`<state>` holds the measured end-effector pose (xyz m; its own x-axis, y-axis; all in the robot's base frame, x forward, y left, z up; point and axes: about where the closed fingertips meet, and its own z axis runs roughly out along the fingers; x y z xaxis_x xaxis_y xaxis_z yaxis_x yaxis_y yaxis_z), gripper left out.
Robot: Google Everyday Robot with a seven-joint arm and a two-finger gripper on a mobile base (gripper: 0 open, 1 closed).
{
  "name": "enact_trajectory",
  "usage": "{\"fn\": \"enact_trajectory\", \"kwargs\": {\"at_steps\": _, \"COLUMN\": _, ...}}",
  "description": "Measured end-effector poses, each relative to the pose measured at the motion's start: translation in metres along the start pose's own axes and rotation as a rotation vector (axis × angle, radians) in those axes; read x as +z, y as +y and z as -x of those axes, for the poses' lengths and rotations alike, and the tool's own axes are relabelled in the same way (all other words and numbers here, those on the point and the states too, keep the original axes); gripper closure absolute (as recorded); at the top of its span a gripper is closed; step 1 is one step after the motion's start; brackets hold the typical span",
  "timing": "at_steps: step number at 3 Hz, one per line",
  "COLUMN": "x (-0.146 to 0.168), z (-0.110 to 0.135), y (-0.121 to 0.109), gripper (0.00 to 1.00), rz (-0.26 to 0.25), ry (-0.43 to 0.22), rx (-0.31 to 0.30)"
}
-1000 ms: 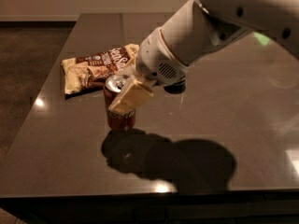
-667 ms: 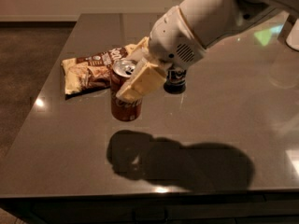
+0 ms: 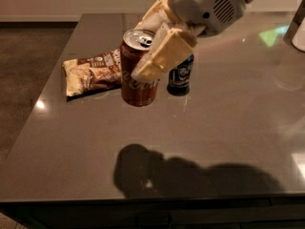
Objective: Move coke can near pepsi can
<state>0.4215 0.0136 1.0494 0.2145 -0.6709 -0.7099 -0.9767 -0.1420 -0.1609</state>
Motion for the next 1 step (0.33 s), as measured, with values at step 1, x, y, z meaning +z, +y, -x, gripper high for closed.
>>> {"fn": "enact_trajectory", "kwargs": {"at_steps": 1, "x": 0.0000, "z": 0.0001, "y": 0.0000, "gripper": 1.00, "rz": 0.000, "ry": 0.000, "rx": 0.000}}
